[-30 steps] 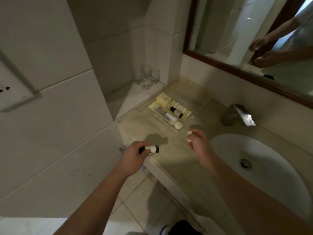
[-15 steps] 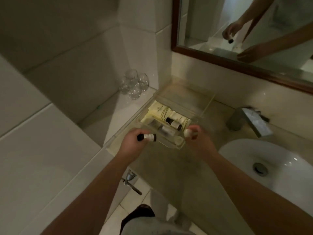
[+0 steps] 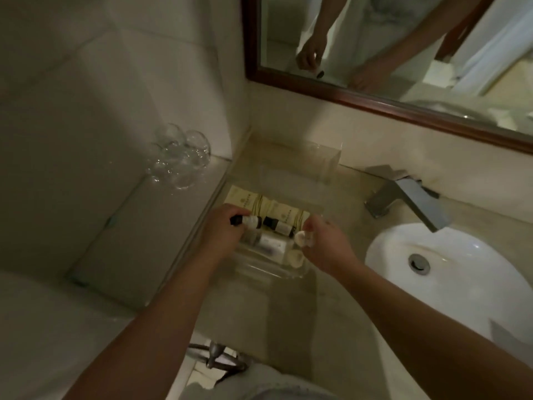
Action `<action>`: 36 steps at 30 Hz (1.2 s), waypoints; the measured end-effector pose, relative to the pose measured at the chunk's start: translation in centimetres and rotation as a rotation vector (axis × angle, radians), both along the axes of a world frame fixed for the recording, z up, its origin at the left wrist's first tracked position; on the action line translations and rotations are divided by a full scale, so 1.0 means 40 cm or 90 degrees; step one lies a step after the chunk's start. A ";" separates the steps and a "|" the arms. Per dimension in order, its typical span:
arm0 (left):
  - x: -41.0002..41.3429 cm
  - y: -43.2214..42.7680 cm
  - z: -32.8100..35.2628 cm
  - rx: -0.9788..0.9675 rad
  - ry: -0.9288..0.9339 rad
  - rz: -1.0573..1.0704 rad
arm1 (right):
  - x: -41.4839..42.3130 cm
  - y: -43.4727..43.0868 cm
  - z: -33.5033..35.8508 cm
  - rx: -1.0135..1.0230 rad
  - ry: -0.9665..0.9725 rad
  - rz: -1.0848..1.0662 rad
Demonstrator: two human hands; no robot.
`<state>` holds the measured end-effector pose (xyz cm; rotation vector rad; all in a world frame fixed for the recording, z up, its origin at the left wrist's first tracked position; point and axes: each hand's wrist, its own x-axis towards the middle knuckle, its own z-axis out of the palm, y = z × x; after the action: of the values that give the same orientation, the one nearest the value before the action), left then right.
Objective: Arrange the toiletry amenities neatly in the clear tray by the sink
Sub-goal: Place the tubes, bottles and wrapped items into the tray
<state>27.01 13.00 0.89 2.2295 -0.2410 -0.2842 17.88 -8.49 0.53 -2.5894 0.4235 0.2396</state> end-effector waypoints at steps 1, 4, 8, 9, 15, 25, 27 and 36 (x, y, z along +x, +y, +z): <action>0.009 -0.003 -0.005 0.001 0.006 -0.003 | 0.004 0.003 -0.002 0.002 0.011 -0.006; 0.031 -0.002 -0.023 -0.003 0.018 -0.020 | 0.012 0.006 -0.009 -0.005 0.021 -0.014; 0.066 -0.001 -0.042 -0.009 0.026 -0.032 | 0.019 -0.007 -0.009 -0.034 0.032 -0.021; 0.073 -0.001 -0.045 -0.011 0.020 -0.030 | 0.021 -0.008 -0.010 -0.037 0.035 -0.019; 0.115 0.017 -0.065 0.033 0.005 -0.067 | 0.041 -0.003 -0.025 -0.087 0.055 0.026; 0.130 0.019 -0.076 0.183 -0.054 -0.187 | 0.049 -0.015 -0.029 -0.083 0.093 0.076; 0.130 0.020 -0.078 0.189 -0.066 -0.190 | 0.047 -0.026 -0.024 -0.060 0.075 0.075; 0.122 0.002 -0.078 0.233 -0.102 -0.204 | 0.049 -0.022 -0.054 -0.169 0.071 0.103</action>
<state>31.90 13.09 -2.22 2.5755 -0.6824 -0.3435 19.82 -9.35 -1.63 -2.8856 0.3016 0.4107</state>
